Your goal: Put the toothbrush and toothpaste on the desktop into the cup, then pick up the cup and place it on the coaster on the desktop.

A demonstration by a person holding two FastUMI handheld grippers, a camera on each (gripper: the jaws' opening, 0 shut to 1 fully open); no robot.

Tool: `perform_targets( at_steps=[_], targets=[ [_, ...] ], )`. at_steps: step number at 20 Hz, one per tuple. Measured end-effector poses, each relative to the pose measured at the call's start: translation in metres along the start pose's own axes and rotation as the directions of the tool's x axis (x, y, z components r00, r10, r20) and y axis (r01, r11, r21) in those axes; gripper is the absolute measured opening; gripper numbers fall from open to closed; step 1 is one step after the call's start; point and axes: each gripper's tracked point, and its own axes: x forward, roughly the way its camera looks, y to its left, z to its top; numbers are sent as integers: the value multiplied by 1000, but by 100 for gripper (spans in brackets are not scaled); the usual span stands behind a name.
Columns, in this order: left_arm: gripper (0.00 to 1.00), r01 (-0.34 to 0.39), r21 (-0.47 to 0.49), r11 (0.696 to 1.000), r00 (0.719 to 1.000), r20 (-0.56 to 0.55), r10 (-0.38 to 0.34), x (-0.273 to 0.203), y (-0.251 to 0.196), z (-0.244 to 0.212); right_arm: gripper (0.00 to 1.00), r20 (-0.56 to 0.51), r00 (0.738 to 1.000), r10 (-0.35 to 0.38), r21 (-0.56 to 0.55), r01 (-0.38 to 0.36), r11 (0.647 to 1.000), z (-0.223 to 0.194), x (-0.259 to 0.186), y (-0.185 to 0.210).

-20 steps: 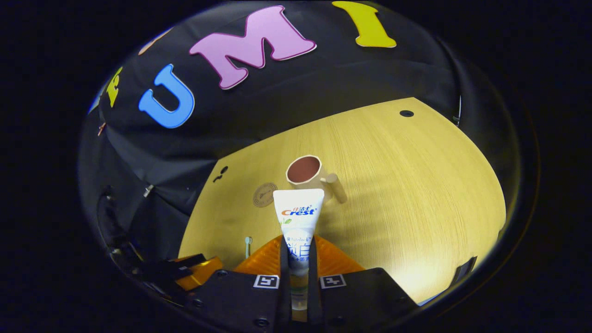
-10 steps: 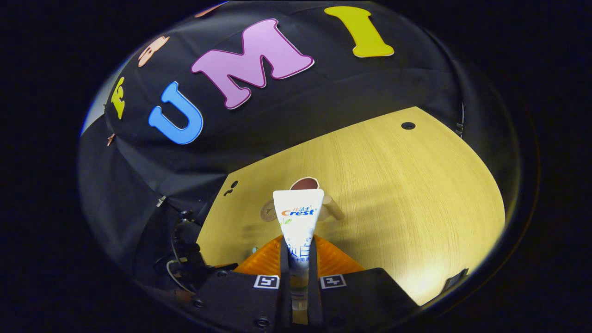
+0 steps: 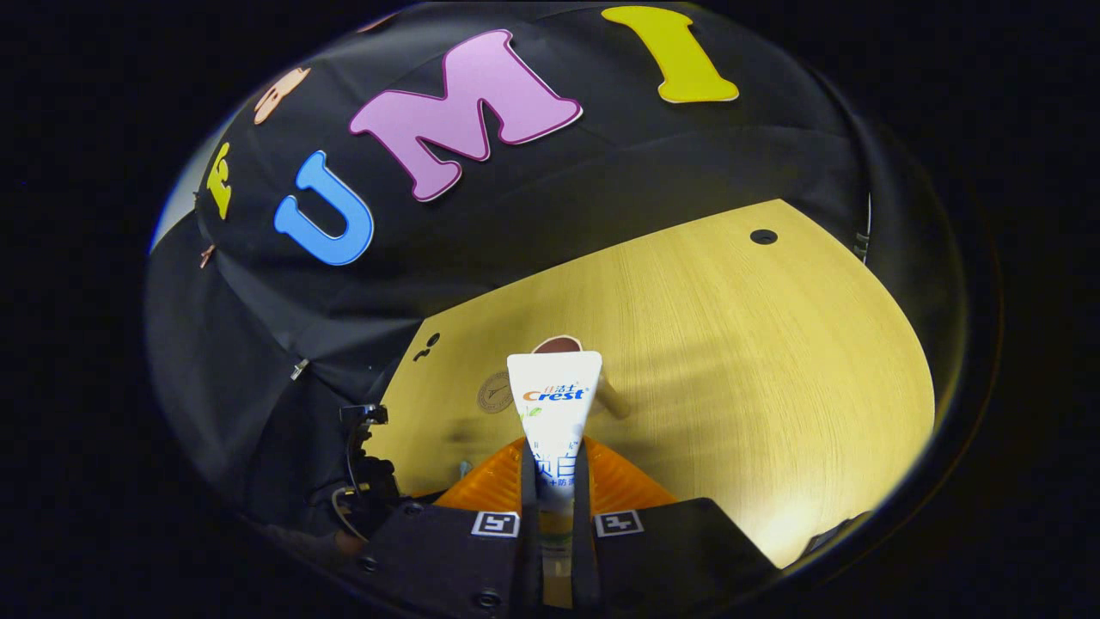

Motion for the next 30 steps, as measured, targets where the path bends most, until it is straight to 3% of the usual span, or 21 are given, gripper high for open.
perform_targets(
  at_steps=[5, 6, 10, 13, 18, 25, 30],
  targets=[
    [49, -14, -12, 1000, 1000, -22, 13, -2, 5, -3, 17, 8, 1000, 5, 3, -5, 1000, 2, 3, -1],
    [21, -13, -25, 1000, 1000, -22, 12, -5, 6, -2, 17, 11, 1000, 5, 2, -5, 1000, 3, 2, 0],
    [7, -29, -74, 997, 999, 23, 31, -4, 9, 2, 17, 26, 1000, 9, -7, -9, 1000, 4, -2, 4],
    [6, -31, -89, 996, 998, 52, 35, -10, 12, 3, 17, 48, 999, 15, 5, -15, 1000, 8, -7, 9],
    [6, 32, -134, 991, 982, 187, -6, -55, 9, 34, 17, 102, 994, 29, -15, -28, 999, 26, -20, 22],
    [6, 131, -183, 974, 928, 368, -55, -126, -10, 80, 17, 245, 965, 97, -72, -82, 994, 94, -12, 50],
    [7, 166, -164, 972, 890, 450, -75, -155, -21, 94, 17, 329, 934, 140, -148, -95, 984, 136, 32, 63]
  ],
)
